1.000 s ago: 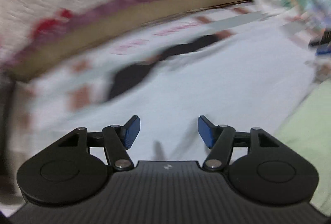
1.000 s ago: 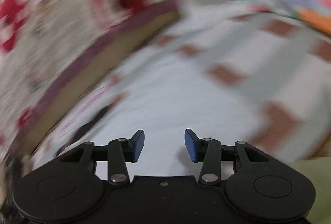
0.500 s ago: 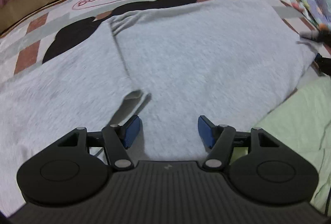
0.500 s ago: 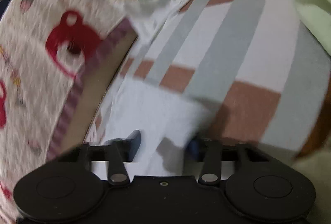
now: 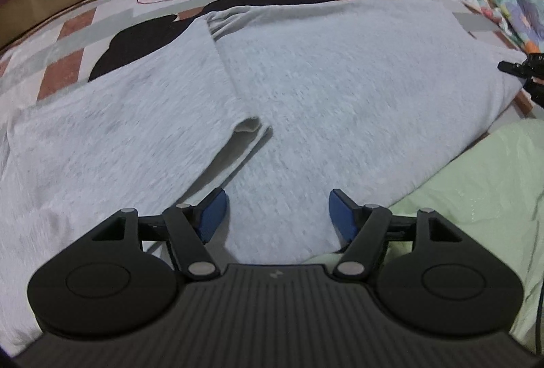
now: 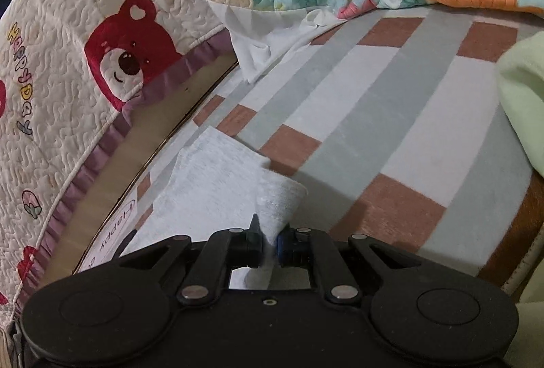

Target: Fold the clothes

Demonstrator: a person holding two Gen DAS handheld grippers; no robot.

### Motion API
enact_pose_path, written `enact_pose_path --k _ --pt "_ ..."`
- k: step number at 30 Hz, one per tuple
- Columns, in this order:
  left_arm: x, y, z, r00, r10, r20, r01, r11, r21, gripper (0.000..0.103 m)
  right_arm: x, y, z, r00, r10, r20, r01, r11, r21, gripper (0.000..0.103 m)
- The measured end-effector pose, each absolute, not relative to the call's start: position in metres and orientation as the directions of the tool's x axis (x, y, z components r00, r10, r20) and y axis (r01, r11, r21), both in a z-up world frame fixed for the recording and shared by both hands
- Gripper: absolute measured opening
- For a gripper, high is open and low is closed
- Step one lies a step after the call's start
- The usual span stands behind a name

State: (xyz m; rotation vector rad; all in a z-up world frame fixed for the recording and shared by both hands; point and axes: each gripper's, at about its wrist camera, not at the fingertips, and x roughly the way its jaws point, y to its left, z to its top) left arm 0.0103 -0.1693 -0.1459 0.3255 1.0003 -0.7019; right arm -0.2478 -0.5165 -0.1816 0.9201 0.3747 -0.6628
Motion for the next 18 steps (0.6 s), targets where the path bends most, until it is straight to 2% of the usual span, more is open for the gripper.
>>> enact_pose_path --k 2,4,8,10,13,18 --pt "0.006 -0.171 -0.145 0.361 -0.387 -0.848 0.693 0.72 -0.034 0.069 -0.242 -0.513 -0.18 0.728 -0.372 -0.577 0.684 0.461 0.565 0.009" --pt "-0.006 -0.18 -0.145 0.396 -0.369 -0.841 0.739 0.671 0.053 0.069 -0.236 -0.509 -0.177 0.712 -0.382 -0.589 0.696 0.492 0.522 0.009" --pt "-0.001 -0.172 -0.133 0.341 -0.429 -0.836 0.706 0.704 -0.074 0.069 -0.223 -0.49 -0.153 0.756 -0.387 -0.528 0.64 0.604 0.475 0.01" --pt "0.004 -0.16 -0.121 0.369 -0.45 -0.813 0.685 0.723 -0.089 0.069 -0.211 -0.478 -0.139 0.803 -0.343 -0.487 0.575 0.662 0.481 0.01" --pt "0.013 -0.135 -0.105 0.448 -0.409 -0.795 0.635 0.772 -0.039 0.069 -0.181 -0.457 -0.121 0.851 -0.253 -0.459 0.476 0.742 0.473 0.01" --pt "0.035 -0.067 -0.083 0.51 -0.309 -0.803 0.47 0.882 -0.041 0.07 -0.113 -0.398 -0.096 0.904 -0.025 -0.427 0.265 0.816 0.513 0.011"
